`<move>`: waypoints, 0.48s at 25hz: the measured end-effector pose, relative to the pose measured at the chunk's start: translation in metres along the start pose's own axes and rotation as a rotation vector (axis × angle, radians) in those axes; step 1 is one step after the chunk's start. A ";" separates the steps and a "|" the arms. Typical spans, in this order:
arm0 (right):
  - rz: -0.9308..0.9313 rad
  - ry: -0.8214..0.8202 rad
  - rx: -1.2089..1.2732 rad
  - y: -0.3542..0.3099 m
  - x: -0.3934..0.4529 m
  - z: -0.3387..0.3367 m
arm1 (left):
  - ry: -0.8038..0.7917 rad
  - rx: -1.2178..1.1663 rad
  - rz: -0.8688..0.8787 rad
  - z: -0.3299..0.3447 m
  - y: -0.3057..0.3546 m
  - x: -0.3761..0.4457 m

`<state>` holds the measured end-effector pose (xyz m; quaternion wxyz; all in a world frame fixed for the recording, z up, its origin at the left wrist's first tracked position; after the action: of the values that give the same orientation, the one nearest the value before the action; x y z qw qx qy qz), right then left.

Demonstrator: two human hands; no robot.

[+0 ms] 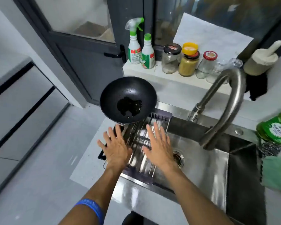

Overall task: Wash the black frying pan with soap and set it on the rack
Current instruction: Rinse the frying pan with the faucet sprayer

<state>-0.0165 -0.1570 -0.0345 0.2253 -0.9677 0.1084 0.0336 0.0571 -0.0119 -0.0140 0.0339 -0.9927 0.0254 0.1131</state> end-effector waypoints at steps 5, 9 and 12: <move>-0.008 -0.157 -0.011 -0.009 0.103 0.022 | -0.254 -0.337 -0.221 0.041 -0.040 0.065; -0.086 -0.150 -0.181 -0.005 0.124 0.029 | -0.237 -0.447 -0.196 0.045 -0.049 0.082; -0.150 -0.058 -0.179 -0.006 0.116 0.032 | -0.183 -0.438 -0.152 0.031 -0.062 0.074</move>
<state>0.0973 -0.1598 -0.0738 0.1430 -0.9879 0.0255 0.0541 0.1261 0.0486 -0.0571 -0.1715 -0.9610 -0.0777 0.2025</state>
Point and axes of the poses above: each hand's wrist, its own x-axis towards the middle knuckle, its own z-axis out of the palm, y = z × x, the point moved 6 cm from there along x, towards the middle knuckle, and after that the axes turned 9 degrees about -z, right-handed, at the moved point
